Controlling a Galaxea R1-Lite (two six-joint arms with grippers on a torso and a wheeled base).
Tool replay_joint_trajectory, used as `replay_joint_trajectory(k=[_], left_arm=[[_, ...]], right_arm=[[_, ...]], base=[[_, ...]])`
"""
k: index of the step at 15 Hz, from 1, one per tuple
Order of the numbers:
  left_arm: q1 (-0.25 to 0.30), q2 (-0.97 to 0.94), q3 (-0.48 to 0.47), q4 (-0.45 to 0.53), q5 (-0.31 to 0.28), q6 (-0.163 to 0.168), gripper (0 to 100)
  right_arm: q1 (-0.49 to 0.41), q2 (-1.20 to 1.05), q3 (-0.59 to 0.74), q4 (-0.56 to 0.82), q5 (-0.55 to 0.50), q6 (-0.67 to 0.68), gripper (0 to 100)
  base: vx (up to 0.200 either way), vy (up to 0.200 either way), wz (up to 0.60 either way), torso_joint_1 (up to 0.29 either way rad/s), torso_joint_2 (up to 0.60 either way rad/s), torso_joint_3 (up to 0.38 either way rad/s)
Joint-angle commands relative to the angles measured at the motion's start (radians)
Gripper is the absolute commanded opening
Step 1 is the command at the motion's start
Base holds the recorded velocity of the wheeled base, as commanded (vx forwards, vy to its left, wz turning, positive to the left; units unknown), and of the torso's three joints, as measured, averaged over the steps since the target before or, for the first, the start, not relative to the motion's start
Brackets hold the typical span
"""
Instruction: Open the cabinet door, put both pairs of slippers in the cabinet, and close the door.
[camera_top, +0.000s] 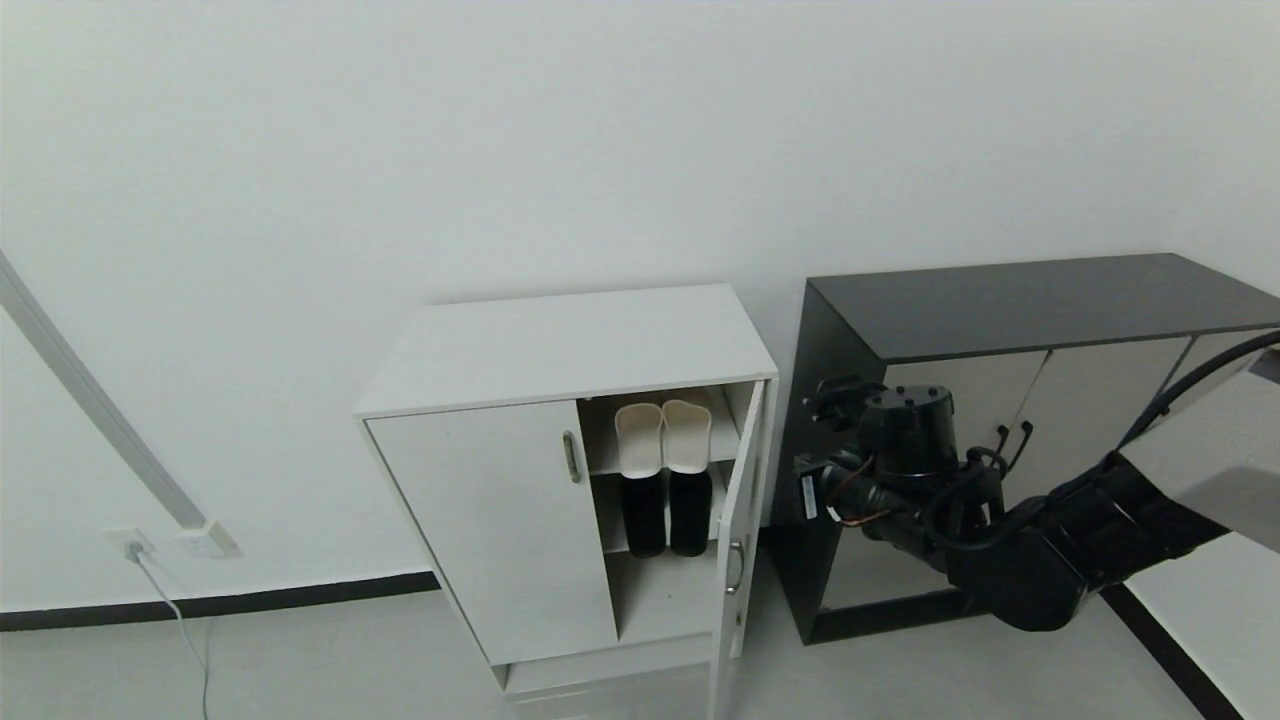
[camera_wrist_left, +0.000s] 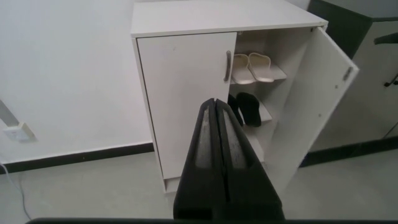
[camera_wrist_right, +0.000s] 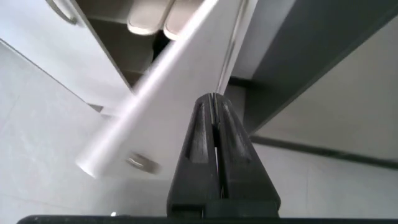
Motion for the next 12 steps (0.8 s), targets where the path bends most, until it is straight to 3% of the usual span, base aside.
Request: replay_joint_trajectory(k=[1, 2, 7, 12], left_arm=[[0.000, 0.002, 0.000, 0.000, 0.000, 0.000, 0], [0.000, 0.000, 0.000, 0.000, 0.000, 0.000, 0], [0.000, 0.000, 0.000, 0.000, 0.002, -0.002, 0], [0.000, 0.000, 0.000, 0.000, 0.002, 0.000, 0]], right_arm=[[0.003, -0.008, 0.010, -0.003, 0.000, 0.000, 0], [0.012, -0.011, 0.015, -0.004, 0.000, 0.000, 0], [0.040, -0.060, 0.070, -0.010, 0.070, 0.005, 0], [0.033, -0.060, 0.127, -0.075, 0.076, 0.005, 0]], base=[[0.000, 0.000, 0.00, 0.000, 0.00, 0.000], [0.000, 0.000, 0.00, 0.000, 0.00, 0.000], [0.000, 0.000, 0.60, 0.002, 0.00, 0.002], [0.000, 0.000, 0.00, 0.000, 0.00, 0.000]])
